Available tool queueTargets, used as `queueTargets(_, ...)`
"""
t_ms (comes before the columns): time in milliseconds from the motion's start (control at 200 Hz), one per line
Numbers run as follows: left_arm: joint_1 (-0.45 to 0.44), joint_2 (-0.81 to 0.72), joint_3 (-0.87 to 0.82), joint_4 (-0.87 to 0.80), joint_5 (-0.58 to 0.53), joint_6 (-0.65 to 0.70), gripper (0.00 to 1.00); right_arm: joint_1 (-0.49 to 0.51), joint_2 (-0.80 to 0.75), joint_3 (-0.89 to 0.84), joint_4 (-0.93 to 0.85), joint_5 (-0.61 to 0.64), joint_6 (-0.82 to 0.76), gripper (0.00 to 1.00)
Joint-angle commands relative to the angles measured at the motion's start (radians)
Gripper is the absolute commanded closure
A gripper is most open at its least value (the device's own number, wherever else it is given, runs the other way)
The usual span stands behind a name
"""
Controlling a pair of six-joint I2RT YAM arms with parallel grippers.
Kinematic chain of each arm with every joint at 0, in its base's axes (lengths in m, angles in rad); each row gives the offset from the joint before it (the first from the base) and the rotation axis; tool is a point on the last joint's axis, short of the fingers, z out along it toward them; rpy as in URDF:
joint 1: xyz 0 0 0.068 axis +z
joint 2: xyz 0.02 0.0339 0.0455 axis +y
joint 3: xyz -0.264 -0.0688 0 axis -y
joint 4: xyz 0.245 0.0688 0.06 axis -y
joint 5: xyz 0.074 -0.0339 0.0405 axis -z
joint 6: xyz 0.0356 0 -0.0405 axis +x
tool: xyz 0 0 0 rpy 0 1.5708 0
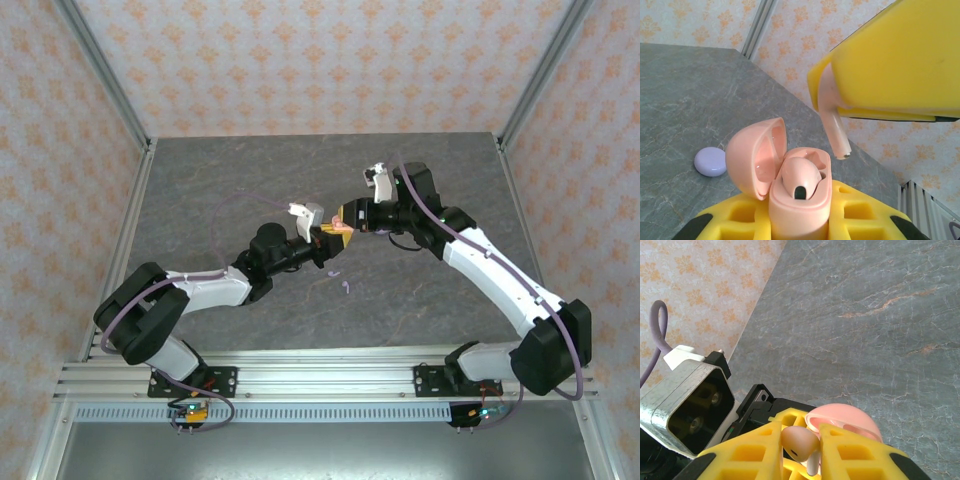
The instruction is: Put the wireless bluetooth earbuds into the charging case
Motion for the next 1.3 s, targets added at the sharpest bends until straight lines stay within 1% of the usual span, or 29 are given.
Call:
queueTargets(0, -0.012, -0.016, 0.026, 0.050, 0.022, -0.006, 0.96, 0.007, -0.018, -0.004, 0.031, 0.001, 0.000, 0.77)
queueTargets(395, -0.014, -0.045, 0.015, 0.041, 0.018, 0.004, 0.96, 0.008, -0.008, -0.012, 0.020, 0.031, 0.000, 0.77)
queueTargets(916, -0.012, -0.059, 0.029, -0.002, -0.011, 0.005, 0.96, 0.017, 0.001, -0.007, 0.013, 0.001, -0.007, 0.77)
queueTargets(1291, -0.014, -0.067, 0.033, -0.012, -0.029, 0.006, 0.97, 0.020, 0.000, -0.016, -0.001, 0.034, -0.016, 0.76)
